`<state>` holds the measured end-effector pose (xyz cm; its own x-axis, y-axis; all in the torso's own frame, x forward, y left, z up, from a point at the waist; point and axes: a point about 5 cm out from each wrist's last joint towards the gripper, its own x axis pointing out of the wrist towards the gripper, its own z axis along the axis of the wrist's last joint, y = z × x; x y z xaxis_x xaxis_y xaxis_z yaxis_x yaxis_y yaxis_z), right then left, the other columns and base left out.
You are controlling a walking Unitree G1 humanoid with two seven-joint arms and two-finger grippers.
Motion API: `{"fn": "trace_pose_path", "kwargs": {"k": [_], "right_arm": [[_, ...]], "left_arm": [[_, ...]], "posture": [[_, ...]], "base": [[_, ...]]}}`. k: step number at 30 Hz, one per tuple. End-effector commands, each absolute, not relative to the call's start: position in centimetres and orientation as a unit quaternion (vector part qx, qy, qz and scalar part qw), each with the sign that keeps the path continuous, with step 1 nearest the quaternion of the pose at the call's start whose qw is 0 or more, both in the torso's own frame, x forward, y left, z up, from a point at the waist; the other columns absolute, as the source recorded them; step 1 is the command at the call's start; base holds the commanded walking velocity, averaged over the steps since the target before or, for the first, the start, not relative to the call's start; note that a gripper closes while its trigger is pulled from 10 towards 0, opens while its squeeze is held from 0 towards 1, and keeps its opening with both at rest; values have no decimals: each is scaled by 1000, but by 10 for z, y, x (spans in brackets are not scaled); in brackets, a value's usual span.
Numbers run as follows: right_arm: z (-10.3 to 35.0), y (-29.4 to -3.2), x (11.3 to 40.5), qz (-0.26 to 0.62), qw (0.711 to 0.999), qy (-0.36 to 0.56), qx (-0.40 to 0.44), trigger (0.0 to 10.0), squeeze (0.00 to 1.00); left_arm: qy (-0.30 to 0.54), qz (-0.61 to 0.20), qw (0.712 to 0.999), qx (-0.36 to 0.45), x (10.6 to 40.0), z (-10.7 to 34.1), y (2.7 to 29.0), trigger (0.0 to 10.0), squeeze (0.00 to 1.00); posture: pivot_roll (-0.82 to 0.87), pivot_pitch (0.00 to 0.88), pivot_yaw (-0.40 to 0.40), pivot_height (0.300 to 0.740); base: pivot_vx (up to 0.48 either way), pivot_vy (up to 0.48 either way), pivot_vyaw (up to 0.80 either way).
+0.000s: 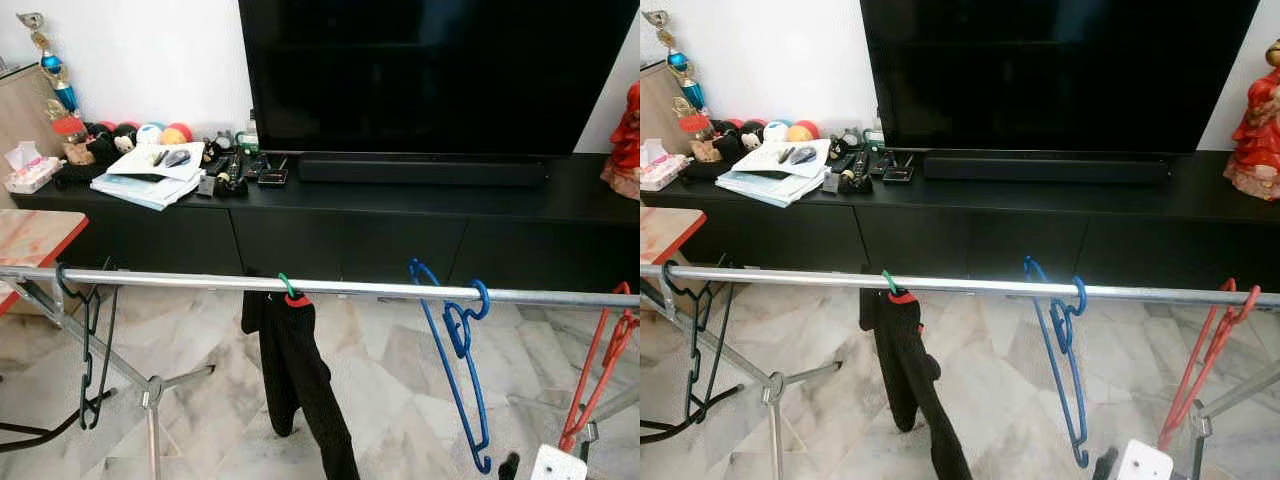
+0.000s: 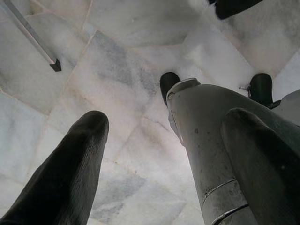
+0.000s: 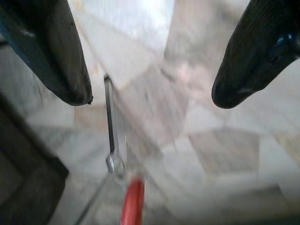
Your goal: Hang hanger
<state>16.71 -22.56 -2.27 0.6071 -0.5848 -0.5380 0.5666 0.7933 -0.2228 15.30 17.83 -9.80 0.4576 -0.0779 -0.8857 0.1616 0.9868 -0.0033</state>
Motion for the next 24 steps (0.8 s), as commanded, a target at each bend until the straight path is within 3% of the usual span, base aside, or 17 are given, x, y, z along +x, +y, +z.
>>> {"fn": "trace_pose_path", "kwargs": {"k": [1, 9, 18, 21, 24], "right_arm": [[-31, -221, 163, -317, 888, 333, -1, 10000, 0], [-54, -221, 161, -314, 865, 391, 22, 10000, 0], [-81, -228, 149, -370, 799, 464, 99, 10000, 0], [-86, -226, 147, -361, 794, 480, 96, 10000, 0], [-89, -220, 149, -312, 807, 495, 81, 10000, 0]], "left_arm": [[549, -77, 831, 46, 134, -105, 181, 10000, 0], [549, -81, 830, 47, 134, -105, 180, 10000, 0], [548, -81, 831, 48, 135, -105, 180, 10000, 0], [548, -79, 832, 47, 136, -104, 180, 10000, 0], [548, -79, 831, 49, 136, -104, 180, 10000, 0]], "posture": [[13, 0, 57, 740], [12, 0, 56, 740], [10, 0, 55, 740], [13, 5, 58, 740], [9, 11, 67, 740]], "base": [[0, 0, 0], [0, 0, 0], [0, 0, 0], [0, 0, 0], [0, 0, 0]]}}
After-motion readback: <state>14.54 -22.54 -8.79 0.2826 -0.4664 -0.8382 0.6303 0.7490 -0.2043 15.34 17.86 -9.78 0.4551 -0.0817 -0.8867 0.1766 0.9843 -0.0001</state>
